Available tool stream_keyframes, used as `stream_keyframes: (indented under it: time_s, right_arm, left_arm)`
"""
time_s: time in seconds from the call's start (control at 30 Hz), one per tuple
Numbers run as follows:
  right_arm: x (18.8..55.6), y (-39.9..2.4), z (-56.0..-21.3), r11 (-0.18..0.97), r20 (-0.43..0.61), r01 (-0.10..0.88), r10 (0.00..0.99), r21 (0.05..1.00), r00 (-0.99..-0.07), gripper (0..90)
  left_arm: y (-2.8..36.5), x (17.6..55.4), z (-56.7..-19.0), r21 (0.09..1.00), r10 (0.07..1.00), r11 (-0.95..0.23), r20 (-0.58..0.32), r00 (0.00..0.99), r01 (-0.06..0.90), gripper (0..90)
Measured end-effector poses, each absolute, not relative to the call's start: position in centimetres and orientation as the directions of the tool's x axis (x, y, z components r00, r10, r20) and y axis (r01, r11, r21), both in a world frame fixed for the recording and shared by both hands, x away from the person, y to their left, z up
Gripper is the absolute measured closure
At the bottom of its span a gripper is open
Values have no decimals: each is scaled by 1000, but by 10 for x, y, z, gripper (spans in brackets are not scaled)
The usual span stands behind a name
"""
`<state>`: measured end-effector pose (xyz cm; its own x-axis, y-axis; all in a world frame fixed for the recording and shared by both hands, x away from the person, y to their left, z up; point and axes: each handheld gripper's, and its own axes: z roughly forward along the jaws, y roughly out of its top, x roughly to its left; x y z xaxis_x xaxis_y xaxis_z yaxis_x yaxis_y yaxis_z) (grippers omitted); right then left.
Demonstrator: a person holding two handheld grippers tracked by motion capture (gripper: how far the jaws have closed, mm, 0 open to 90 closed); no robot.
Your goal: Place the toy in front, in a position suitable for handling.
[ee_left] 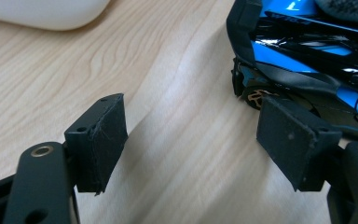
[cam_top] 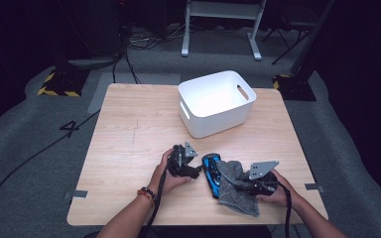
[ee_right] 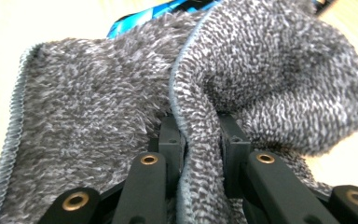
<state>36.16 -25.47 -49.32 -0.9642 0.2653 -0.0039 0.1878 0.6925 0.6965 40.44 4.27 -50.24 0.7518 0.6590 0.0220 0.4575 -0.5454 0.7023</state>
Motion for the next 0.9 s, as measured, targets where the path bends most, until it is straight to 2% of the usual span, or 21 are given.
stream_keyframes:
  time_s: [0.33,0.53,0.6,0.67,0.9]
  right_arm:
    - [355,-237,-495,680,37,172,208,713,-977,764]
    - [352,-212,-496,686,12,137,184,714,-983,764]
    - [351,-210,-495,691,3,129,181,711,-984,765]
    - [351,-213,-494,689,-2,128,185,714,-983,766]
    - [358,-256,-481,647,4,185,271,740,-963,785]
  left_arm:
    - [30,429,-503,705,657,-535,0,754,466,258]
    - [21,438,-503,711,670,-517,-10,742,477,312]
    - [24,438,-503,711,672,-503,-36,740,491,305]
    - [28,437,-501,708,668,-504,-44,743,495,241]
    - [51,405,-484,726,655,-489,-60,753,484,221]
